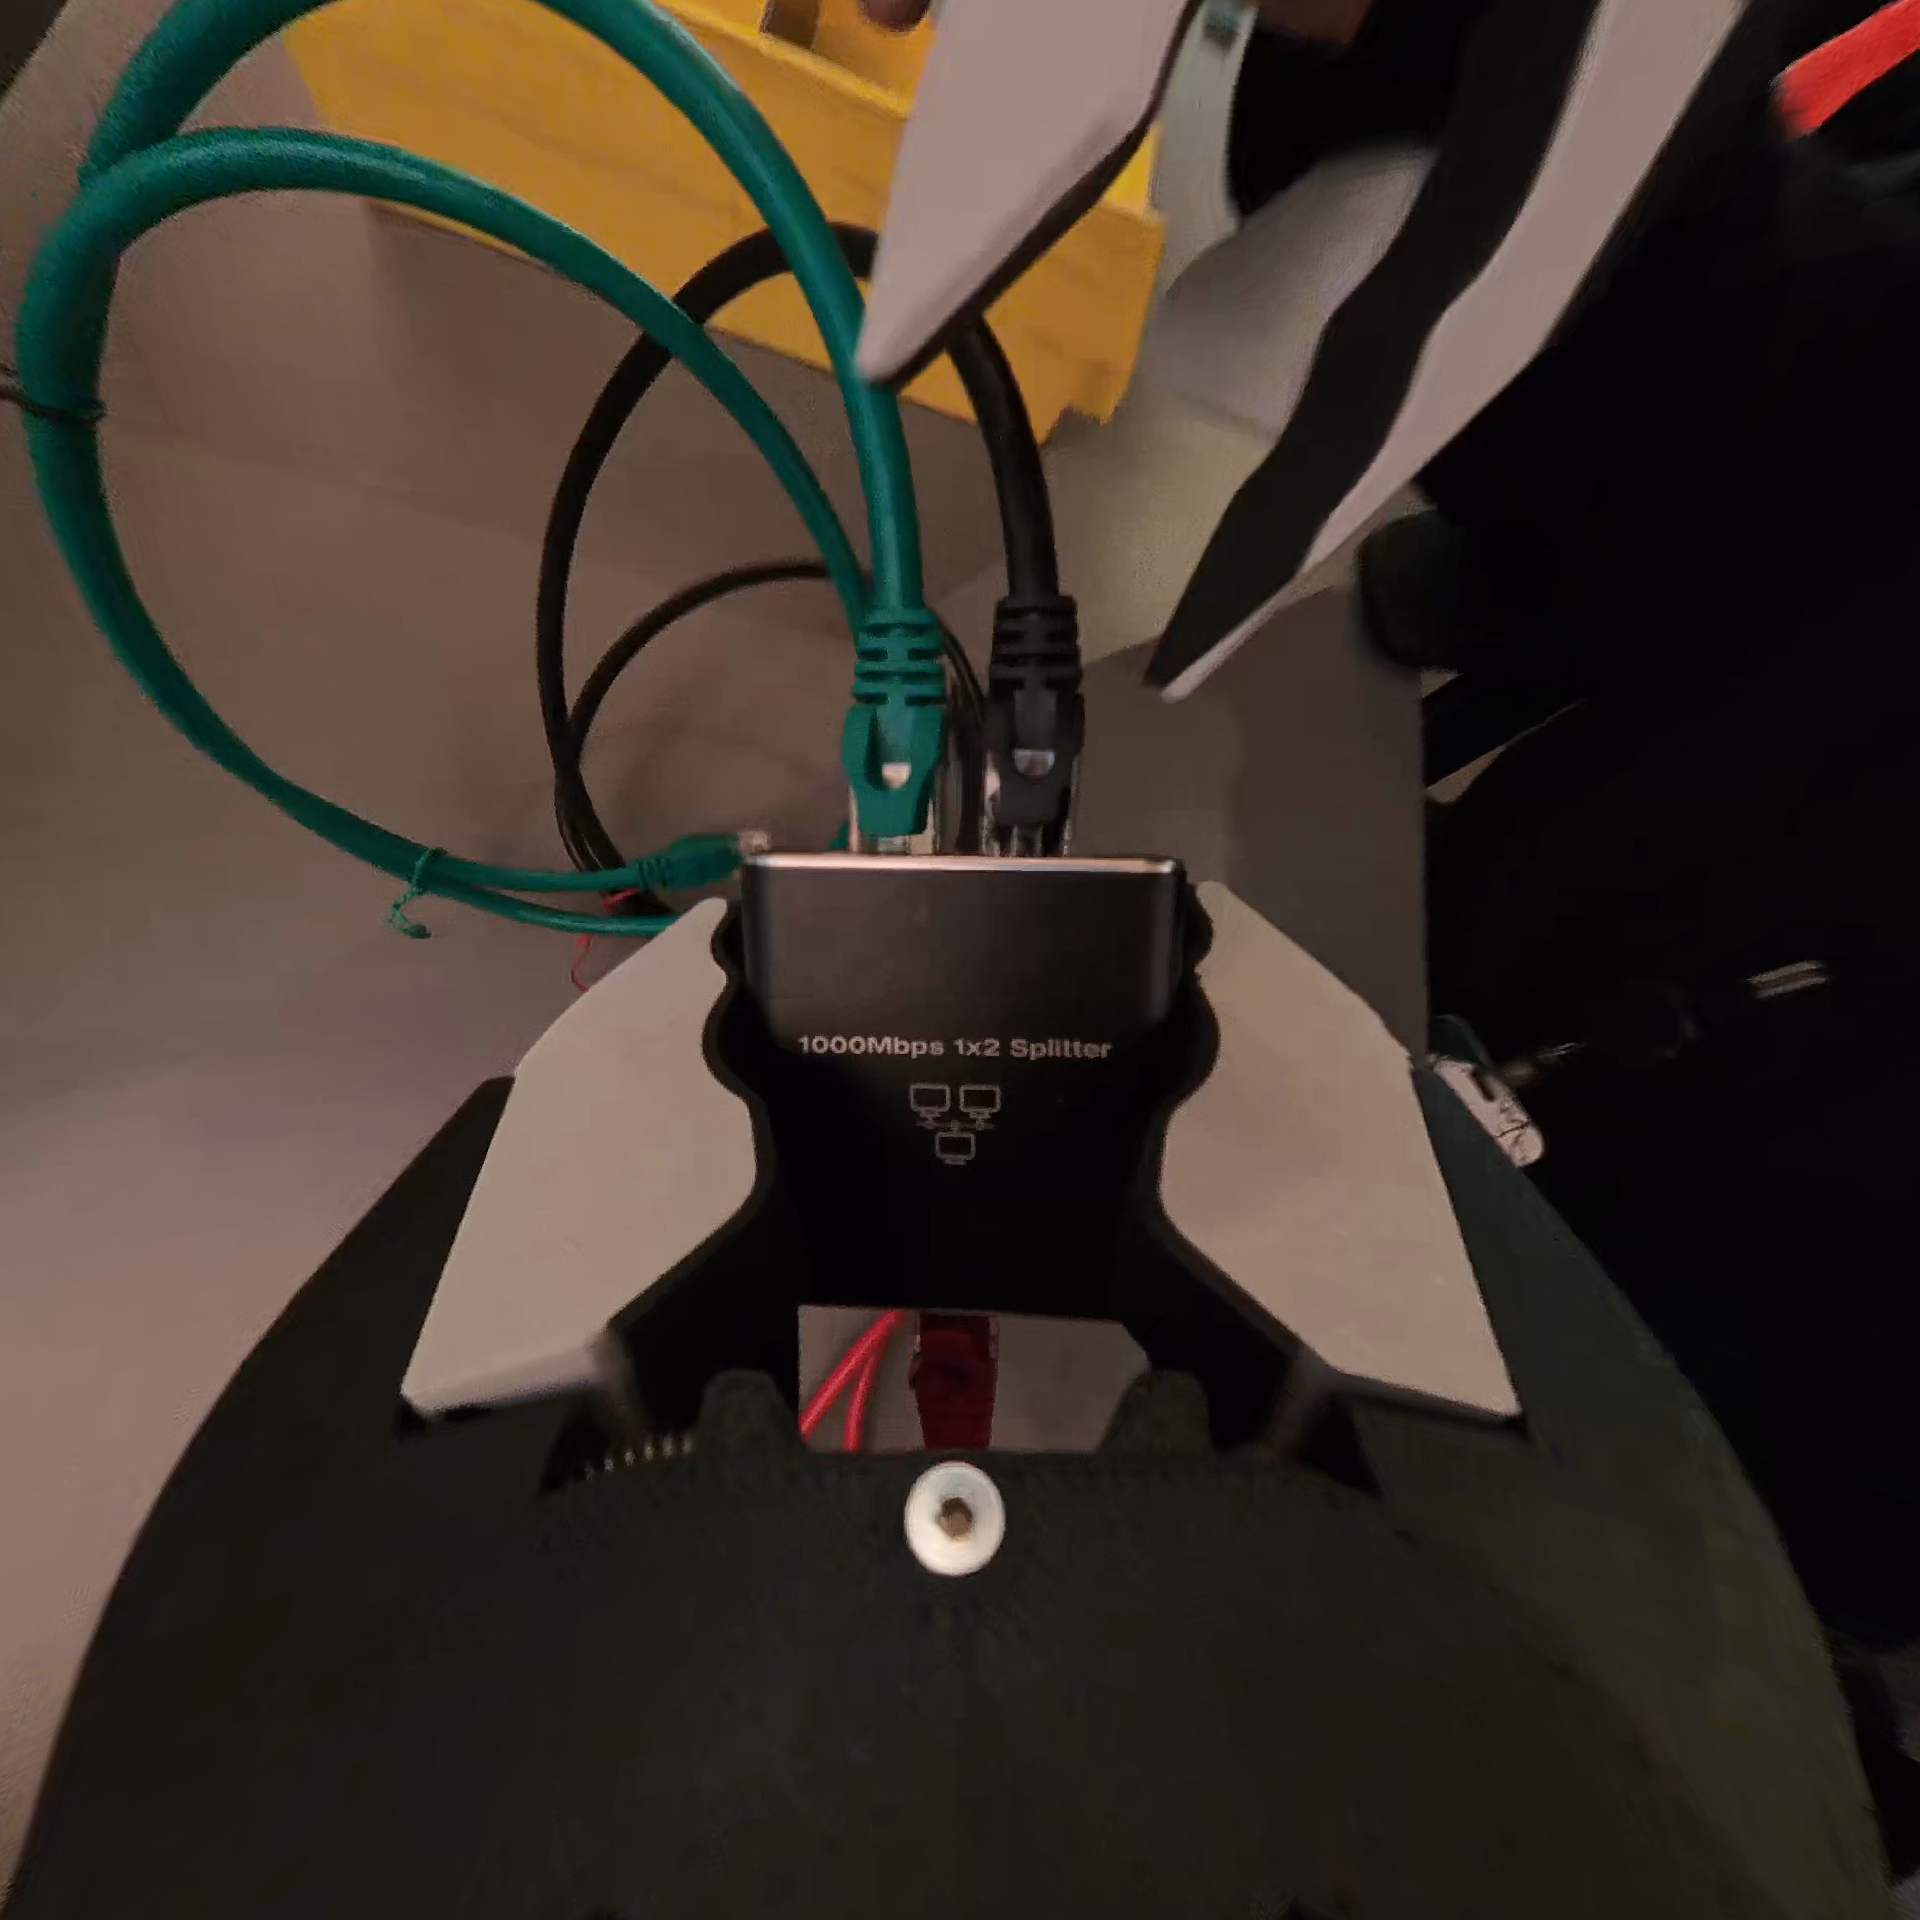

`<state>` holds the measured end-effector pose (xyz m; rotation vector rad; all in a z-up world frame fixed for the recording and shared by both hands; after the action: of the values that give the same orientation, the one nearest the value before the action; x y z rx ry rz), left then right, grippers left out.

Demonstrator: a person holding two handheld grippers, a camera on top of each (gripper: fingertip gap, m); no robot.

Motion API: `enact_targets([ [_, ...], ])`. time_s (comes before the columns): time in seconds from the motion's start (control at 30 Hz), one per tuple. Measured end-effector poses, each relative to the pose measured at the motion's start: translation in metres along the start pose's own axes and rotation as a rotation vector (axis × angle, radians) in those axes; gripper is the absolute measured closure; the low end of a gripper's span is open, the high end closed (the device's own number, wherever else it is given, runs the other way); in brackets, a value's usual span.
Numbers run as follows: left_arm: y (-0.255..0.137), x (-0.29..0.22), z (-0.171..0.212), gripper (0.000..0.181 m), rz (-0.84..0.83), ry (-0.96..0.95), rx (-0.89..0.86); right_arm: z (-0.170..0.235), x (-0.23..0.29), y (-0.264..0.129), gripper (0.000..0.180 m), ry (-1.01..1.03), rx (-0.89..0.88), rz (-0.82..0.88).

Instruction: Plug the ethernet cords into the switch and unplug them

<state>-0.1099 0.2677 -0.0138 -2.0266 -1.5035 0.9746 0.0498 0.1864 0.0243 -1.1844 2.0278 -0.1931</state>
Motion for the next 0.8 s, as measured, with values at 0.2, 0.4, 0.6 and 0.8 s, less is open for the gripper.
enact_targets([
  [0.2, 0.002, -0.006, 0.007, 0.106, 0.043, -0.034, -0.078, -0.004, 0.008, 0.015, 0.166, -0.148, 0.061, 0.086],
  [0.4, 0.004, -0.011, 0.014, 0.104, 0.05, -0.042, -0.173, -0.008, 0.013, 0.017, 0.171, -0.242, 0.06, 0.117],
  [0.6, 0.003, -0.017, 0.006, 0.104, 0.014, 0.092, -0.112, -0.011, 0.017, 0.018, 0.173, -0.265, -0.002, 0.088],
  [0.8, 0.002, -0.017, 0.004, 0.104, 0.078, 0.144, -0.071, -0.012, 0.018, 0.015, 0.173, -0.257, -0.053, 0.071],
])
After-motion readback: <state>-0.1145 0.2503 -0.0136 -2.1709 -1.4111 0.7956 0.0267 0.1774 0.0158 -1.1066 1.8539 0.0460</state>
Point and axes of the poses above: each gripper's, where its closed fingertips meet, y out along the fingers, z out of its underside, x = y × z across the jaws, the point moved 10 cm from there along -y, back along the fingers, and after that the axes turned 3 degrees about x, right-handed, at the moved point
